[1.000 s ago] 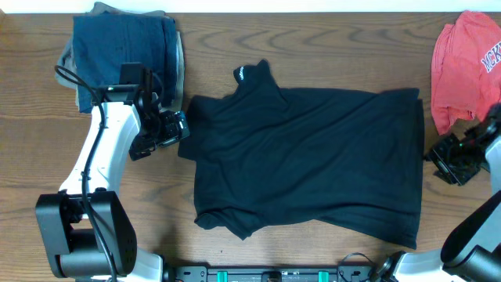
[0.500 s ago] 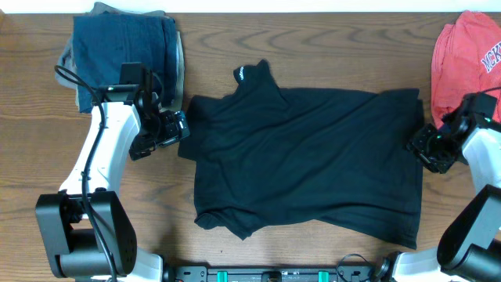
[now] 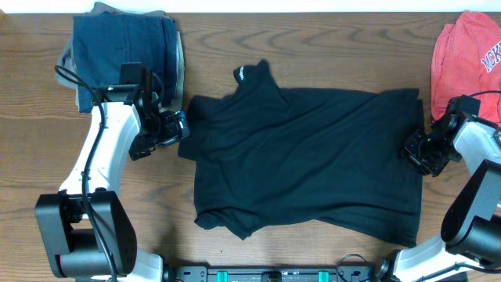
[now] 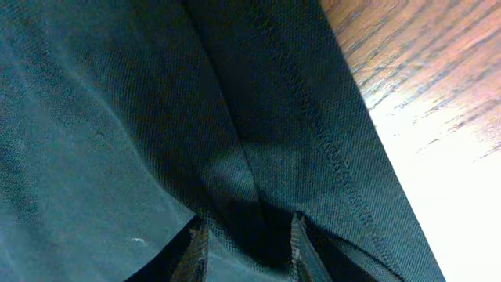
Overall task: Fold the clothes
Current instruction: 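Grasp the shirt's right edge with the right gripper and tug it right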
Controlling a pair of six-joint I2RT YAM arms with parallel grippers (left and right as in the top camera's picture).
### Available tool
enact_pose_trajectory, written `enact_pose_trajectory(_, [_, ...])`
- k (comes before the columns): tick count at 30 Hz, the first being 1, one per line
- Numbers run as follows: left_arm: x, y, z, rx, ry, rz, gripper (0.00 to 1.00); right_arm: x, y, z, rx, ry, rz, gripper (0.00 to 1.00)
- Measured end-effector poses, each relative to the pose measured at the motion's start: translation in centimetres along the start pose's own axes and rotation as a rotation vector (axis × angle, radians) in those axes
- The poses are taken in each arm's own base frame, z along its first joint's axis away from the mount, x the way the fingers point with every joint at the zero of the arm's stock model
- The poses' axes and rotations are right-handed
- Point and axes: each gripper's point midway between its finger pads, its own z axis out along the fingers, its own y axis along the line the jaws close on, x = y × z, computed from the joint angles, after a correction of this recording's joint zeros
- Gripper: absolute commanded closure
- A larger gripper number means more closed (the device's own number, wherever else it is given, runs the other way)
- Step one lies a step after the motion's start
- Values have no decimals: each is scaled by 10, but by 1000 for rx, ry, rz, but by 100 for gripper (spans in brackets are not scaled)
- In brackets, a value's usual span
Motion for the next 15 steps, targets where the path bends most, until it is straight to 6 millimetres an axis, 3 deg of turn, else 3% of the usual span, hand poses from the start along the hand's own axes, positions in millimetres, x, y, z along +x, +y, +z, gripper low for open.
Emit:
enact_pose_trajectory(6, [0, 0, 0, 0, 0, 0, 0, -1, -1, 2, 7, 0, 2, 86])
enact_pose_trajectory(11, [0, 0, 0, 0, 0, 0, 0, -1, -1, 2, 8, -1, 4, 83])
enact_pose_trajectory(13, [0, 0, 0, 0, 0, 0, 0, -1, -1, 2, 8, -1, 6, 96])
enact_pose_trajectory(15, [0, 0, 0, 0, 0, 0, 0, -1, -1, 2, 7, -1, -1, 99])
